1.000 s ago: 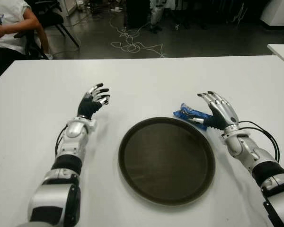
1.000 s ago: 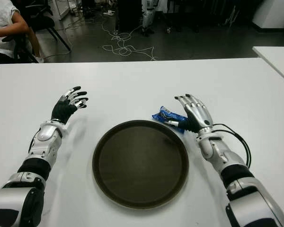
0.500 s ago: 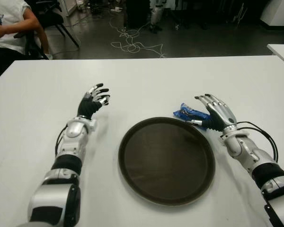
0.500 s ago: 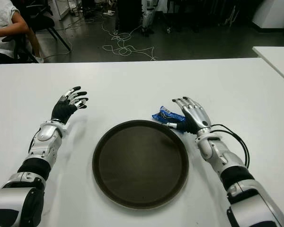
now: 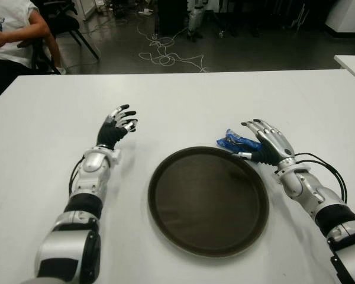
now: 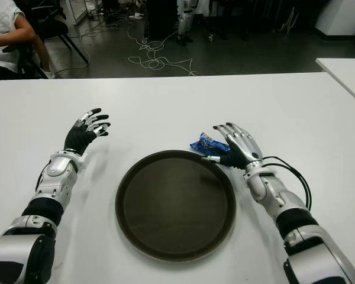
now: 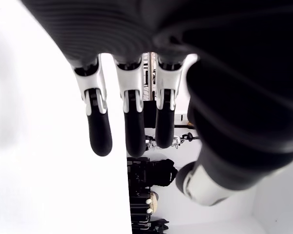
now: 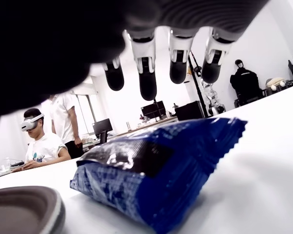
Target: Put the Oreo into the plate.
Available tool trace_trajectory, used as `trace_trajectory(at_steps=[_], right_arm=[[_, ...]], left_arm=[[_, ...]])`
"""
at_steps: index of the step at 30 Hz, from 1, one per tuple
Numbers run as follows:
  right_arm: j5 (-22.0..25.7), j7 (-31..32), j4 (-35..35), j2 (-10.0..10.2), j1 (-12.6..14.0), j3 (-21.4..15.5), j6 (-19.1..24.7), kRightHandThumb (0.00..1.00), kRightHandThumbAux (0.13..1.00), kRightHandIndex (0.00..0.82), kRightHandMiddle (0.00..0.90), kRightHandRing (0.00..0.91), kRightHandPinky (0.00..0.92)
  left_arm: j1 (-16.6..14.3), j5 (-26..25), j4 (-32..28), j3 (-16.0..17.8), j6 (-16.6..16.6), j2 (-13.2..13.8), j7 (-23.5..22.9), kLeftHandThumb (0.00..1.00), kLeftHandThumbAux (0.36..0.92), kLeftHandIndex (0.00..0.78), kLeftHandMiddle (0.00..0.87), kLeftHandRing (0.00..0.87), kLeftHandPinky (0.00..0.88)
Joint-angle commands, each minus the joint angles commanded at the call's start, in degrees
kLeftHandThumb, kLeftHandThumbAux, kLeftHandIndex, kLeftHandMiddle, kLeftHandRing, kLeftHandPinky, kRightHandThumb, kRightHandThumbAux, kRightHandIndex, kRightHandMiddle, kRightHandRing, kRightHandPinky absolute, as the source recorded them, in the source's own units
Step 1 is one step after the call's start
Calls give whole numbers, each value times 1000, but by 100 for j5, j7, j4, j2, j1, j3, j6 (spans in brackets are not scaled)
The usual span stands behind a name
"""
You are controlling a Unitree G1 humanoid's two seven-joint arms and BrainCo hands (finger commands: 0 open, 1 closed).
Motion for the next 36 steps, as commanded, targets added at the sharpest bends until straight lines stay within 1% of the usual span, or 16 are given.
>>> trace_trajectory(at_steps=[8,10,11,13,14,16,19,22,26,30,36], right_arm=[[-3,-58,32,40,-16,-16,63,8,345,0,0,0,37],[-1,-140,70,62,-32,-32,67,20,378,0,0,0,44],[2,-182,94,73,-40,-42,67,37,407,0,2,12,52],[9,-305,200,107,-73,-65,65,59,438,0,13,30,62],[13,-398,363,131,-111,-77,71,64,446,0,17,35,65],[16,-515,578,159,-166,-82,68,90,486,0,42,60,71],[131,-708,771,230,-210,-193,87,114,513,8,74,96,104],[264,-839,779,313,-209,-295,142,137,526,24,97,121,120],[381,-974,806,379,-210,-371,193,167,543,43,121,139,124],[448,-1060,800,410,-204,-391,244,187,553,64,145,156,130],[525,-1128,788,438,-200,-426,305,215,564,80,159,169,140]], left_arm=[[-16,13,58,-6,-41,17,-17,225,840,170,243,259,332],[-19,-2,65,3,-30,18,-28,223,836,168,241,259,332],[-20,-9,67,8,-24,17,-32,221,836,169,243,259,330],[-24,-27,74,21,-16,15,-44,217,838,170,246,260,325],[-22,-32,76,25,-22,14,-48,217,839,171,247,259,323],[-18,-36,78,31,-30,13,-51,213,840,177,253,259,322],[-21,-19,94,30,-80,10,-28,218,839,179,257,264,328],[-21,-14,128,37,-140,1,-7,227,833,178,260,272,337],[-31,-12,172,40,-183,-2,6,214,843,178,258,267,331],[-25,0,172,28,-214,-4,20,202,852,183,255,258,321],[-12,-8,141,29,-205,-8,26,219,853,186,262,260,323]])
